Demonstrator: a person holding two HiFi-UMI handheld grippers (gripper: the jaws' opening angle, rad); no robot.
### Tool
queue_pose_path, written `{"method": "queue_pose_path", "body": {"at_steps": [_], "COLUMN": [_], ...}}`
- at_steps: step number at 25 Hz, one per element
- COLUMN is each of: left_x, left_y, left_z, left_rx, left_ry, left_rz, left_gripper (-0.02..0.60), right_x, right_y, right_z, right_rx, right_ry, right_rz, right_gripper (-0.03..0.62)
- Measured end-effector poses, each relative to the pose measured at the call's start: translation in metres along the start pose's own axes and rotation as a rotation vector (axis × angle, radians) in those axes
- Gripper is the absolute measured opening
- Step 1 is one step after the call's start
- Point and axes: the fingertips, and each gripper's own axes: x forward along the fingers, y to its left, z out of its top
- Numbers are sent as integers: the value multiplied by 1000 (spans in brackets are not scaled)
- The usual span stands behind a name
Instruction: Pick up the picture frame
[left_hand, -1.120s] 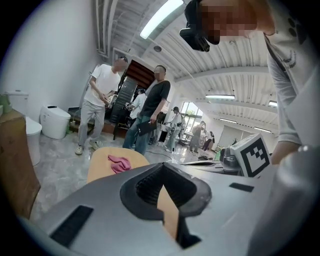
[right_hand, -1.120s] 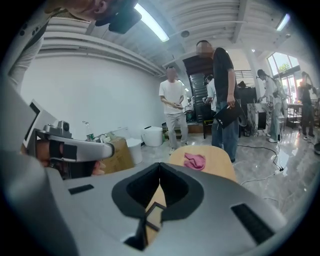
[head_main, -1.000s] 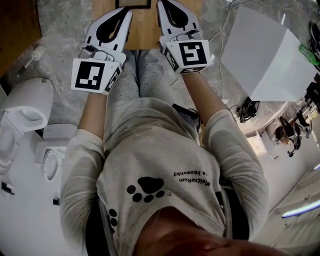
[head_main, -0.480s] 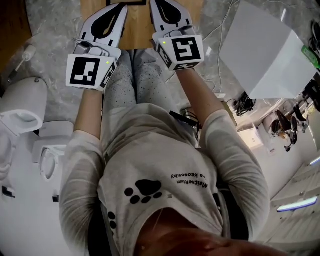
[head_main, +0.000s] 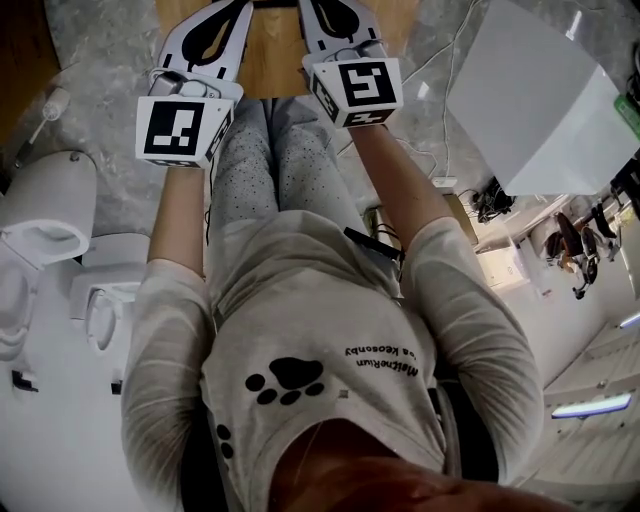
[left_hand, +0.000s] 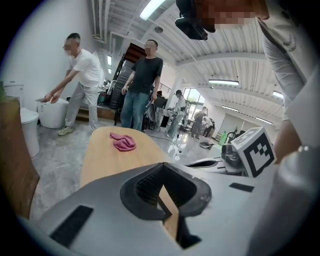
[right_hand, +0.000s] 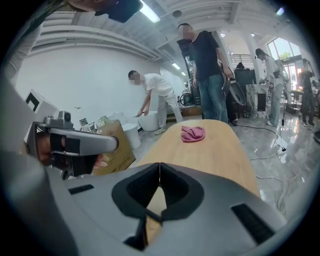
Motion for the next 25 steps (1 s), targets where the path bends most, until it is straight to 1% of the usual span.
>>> {"method": "queue_pose_path", "body": {"at_steps": [4, 11, 16, 21, 23, 25], "left_x": [6, 22, 30, 36, 38, 41], "left_y": [5, 5, 7, 11, 13, 14], "left_z": [-9, -31, -48, -57, -59, -61], "left_rx": [-42, -37, -27, -37, -47, -54], "left_ry": [5, 40, 79, 92, 95, 102], "left_rz": [1, -8, -6, -10, -12, -13], "left_gripper": [8, 8, 8, 8, 8, 8], "right_x": [8, 23, 32, 39, 41, 43], "right_y": [-6, -14, -15, -18, -19, -20], "right_z": [-16, -34, -44, -57, -61, -65], "right_rx": [-1, -14, -4, 14, 22, 33], "right_ry": [32, 63, 81, 111, 122, 136], "right_rz": [-13, -12, -3, -5, -5, -3], "right_gripper": [11, 11, 11, 12, 26, 55]}}
